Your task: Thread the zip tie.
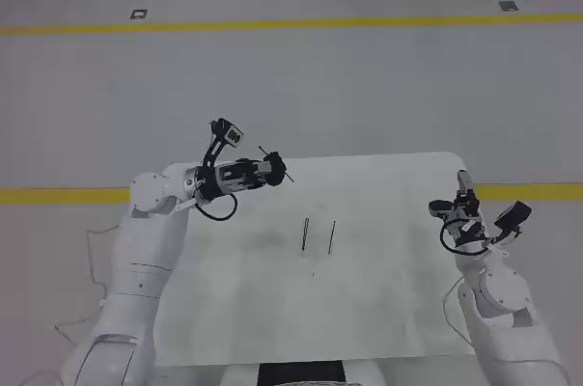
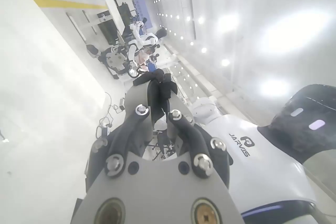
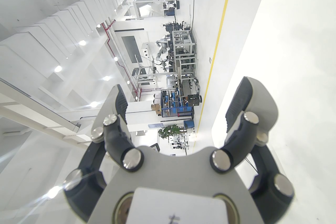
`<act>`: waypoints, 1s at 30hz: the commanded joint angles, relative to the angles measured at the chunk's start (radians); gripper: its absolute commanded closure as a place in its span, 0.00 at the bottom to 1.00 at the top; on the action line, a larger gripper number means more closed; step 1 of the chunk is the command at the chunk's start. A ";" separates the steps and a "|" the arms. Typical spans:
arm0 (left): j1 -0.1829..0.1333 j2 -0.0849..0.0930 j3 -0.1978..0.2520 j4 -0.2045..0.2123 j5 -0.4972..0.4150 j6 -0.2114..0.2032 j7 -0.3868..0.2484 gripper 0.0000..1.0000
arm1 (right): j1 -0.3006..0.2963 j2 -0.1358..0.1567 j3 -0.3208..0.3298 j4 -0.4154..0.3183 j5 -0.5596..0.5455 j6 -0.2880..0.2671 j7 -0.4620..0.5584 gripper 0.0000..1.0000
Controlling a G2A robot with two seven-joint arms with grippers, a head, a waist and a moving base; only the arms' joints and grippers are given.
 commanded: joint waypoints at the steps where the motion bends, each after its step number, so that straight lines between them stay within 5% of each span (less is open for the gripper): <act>1: 0.009 0.001 0.005 0.003 -0.068 0.023 -0.024 1.00 | 0.000 0.000 0.000 0.000 0.000 0.000 0.000 0.00; 7: -0.008 0.018 0.021 0.064 -0.217 0.044 -0.032 1.00 | 0.000 0.000 0.000 0.000 0.000 0.000 0.000 0.00; 12: -0.050 0.038 0.080 0.129 -0.215 0.021 -0.032 1.00 | 0.000 0.000 0.000 0.000 0.000 0.000 0.000 0.00; 21: -0.053 0.039 0.084 0.132 -0.216 0.018 -0.032 1.00 | 0.001 0.000 -0.001 -0.002 -0.001 -0.002 0.002 0.00; 30: -0.053 0.039 0.084 0.132 -0.216 0.018 -0.032 1.00 | 0.087 -0.003 -0.035 0.068 -0.008 -0.188 0.229 0.00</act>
